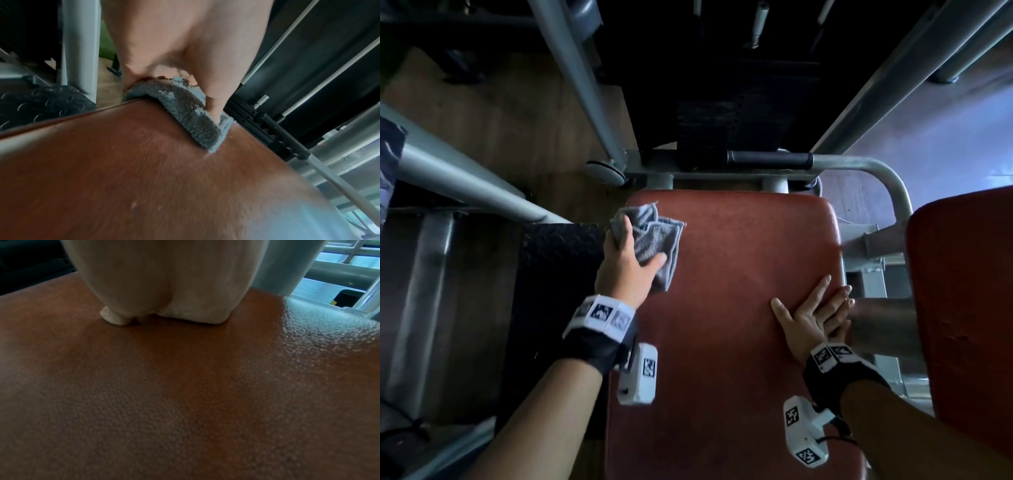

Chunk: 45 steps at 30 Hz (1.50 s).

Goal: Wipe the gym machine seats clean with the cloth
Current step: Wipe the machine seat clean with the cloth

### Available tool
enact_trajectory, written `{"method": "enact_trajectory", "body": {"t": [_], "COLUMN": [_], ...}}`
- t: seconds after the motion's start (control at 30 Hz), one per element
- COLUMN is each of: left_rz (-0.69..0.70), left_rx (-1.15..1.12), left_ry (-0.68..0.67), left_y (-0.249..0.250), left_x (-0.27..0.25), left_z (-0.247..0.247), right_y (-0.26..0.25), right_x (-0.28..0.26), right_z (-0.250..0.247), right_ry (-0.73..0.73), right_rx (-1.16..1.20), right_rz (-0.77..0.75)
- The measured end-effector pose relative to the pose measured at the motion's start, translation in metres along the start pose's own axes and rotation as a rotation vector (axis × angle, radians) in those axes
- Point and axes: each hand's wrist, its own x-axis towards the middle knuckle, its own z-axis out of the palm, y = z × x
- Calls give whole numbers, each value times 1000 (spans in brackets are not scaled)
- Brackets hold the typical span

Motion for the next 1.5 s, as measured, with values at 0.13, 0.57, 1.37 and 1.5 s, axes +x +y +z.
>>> {"method": "enact_trajectory", "body": {"t": [0.13, 0.57, 1.37, 1.5], "left_rz": [-17, -20, -13, 15], "left_rx": [11, -136, -163, -214], "left_ry": [15, 87, -46, 4], "left_y": [4, -12, -7, -23], "left_x": [20, 20, 47, 10], "left_z": [4, 11, 1, 6], "right_y": [-1, -2, -3, -4], "right_x": [0, 0, -2, -2], "right_z": [1, -1, -3, -1], "right_ry": [6, -5, 8, 21], "right_rx": [-9, -20, -25, -13], "right_rz": [0, 24, 11, 17]}}
